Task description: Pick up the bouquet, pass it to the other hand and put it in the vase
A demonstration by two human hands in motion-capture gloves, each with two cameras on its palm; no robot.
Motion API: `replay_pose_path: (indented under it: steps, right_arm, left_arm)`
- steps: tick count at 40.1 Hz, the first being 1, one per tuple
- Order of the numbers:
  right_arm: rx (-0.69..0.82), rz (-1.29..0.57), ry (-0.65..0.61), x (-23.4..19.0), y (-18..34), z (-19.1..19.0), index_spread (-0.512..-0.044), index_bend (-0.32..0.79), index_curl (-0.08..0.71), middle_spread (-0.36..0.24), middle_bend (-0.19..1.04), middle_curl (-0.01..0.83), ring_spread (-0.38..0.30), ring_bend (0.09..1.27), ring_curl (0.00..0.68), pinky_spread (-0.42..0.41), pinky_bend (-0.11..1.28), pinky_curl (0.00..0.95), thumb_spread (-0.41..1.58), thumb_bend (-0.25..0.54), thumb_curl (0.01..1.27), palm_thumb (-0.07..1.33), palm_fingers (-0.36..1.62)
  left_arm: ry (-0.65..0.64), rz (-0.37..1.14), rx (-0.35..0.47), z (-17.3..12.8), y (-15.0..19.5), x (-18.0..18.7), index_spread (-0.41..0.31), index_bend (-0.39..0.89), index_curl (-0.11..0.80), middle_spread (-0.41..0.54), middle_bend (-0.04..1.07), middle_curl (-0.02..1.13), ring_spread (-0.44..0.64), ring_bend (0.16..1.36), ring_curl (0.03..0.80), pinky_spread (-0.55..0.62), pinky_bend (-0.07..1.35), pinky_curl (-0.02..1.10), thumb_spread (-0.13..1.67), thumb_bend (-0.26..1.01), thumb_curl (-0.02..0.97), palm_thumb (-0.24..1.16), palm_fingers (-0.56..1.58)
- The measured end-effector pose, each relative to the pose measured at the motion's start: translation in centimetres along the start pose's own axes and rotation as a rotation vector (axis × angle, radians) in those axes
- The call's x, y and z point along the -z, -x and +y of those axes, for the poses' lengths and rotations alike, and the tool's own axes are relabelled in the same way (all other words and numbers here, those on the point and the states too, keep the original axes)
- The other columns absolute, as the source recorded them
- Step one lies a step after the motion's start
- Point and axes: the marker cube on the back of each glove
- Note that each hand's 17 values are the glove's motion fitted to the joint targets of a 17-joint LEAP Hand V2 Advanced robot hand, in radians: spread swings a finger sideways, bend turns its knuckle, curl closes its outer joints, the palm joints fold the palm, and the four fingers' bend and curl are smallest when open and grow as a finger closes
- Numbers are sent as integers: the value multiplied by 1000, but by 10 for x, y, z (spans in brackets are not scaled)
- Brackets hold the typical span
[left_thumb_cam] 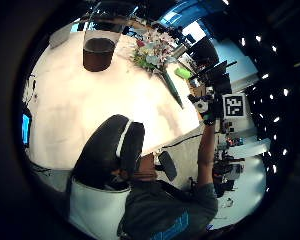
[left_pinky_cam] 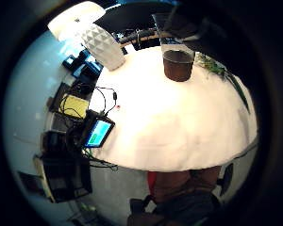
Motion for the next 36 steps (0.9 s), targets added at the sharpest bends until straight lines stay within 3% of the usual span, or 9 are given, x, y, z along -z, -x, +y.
replay_pose_path:
  steps: [6, 12, 20, 28, 31, 33, 34, 35, 36]
  right_arm:
    - [-158, -53, 2, -37, -51, -11, -354, 144, 224, 60, 278, 311, 168, 317, 214, 307, 438, 317, 1134, 35, 307, 600, 89]
    - [-257, -52, 118, -74, -72, -17, -341, 145, 236, 52, 275, 319, 168, 316, 222, 306, 435, 323, 1109, 21, 328, 652, 100]
    - [-313, -99, 271, -120, -79, -22, -334, 139, 244, 48, 253, 324, 173, 319, 233, 307, 457, 336, 1085, -8, 347, 696, 114]
    - [-294, -201, 309, -114, -58, -13, -307, 161, 266, 43, 229, 326, 160, 351, 244, 305, 452, 335, 1085, 2, 372, 767, 260]
    - [-277, -189, 297, -120, -57, -16, -298, 197, 286, 38, 226, 330, 155, 357, 252, 303, 414, 328, 1093, 12, 387, 810, 324]
    - [-274, -167, 279, -124, -57, -20, -293, 316, 322, 27, 221, 332, 137, 338, 245, 301, 334, 305, 1105, 28, 400, 850, 443]
    - [-277, -152, 271, -127, -57, -22, -295, 212, 290, 34, 200, 326, 146, 339, 246, 303, 374, 320, 1097, 6, 395, 826, 354]
    - [-282, -134, 265, -128, -57, -24, -290, 358, 359, 20, 218, 339, 124, 345, 262, 297, 309, 308, 1112, 34, 409, 877, 499]
    - [-288, -114, 261, -129, -57, -26, -285, 357, 348, 18, 210, 334, 119, 329, 251, 296, 295, 301, 1114, 33, 412, 883, 521]
  left_arm:
    - [9, 14, 19, -2, 4, -8, -67, 137, 263, 97, 183, 301, 267, 576, 269, 422, 414, 310, 1057, -22, 256, 257, 306]
    - [29, 25, 27, -4, 6, -19, -67, 138, 269, 98, 183, 308, 263, 579, 274, 422, 414, 317, 1058, -23, 262, 257, 303]
    - [76, 27, 44, -8, 14, -38, -67, 137, 275, 99, 182, 314, 259, 583, 277, 421, 413, 324, 1058, -24, 268, 256, 301]
    - [78, 52, 34, -8, 13, -42, -67, 137, 279, 99, 182, 318, 257, 586, 280, 422, 412, 330, 1058, -24, 273, 255, 299]
    - [80, 56, 38, -7, 11, -40, -67, 137, 281, 99, 182, 320, 257, 586, 280, 422, 412, 331, 1058, -24, 274, 254, 298]
    - [82, 59, 40, -5, 10, -38, -67, 137, 282, 99, 182, 321, 257, 586, 281, 422, 411, 332, 1058, -24, 275, 254, 298]
    - [84, 61, 42, -4, 8, -35, -67, 137, 282, 99, 182, 321, 257, 587, 281, 422, 411, 333, 1058, -24, 275, 254, 297]
    - [86, 62, 44, -3, 7, -34, -67, 137, 282, 99, 182, 321, 257, 587, 281, 422, 411, 333, 1058, -24, 275, 254, 297]
    - [88, 61, 45, -2, 8, -34, -67, 137, 283, 99, 182, 322, 257, 587, 281, 422, 411, 334, 1058, -24, 276, 254, 297]
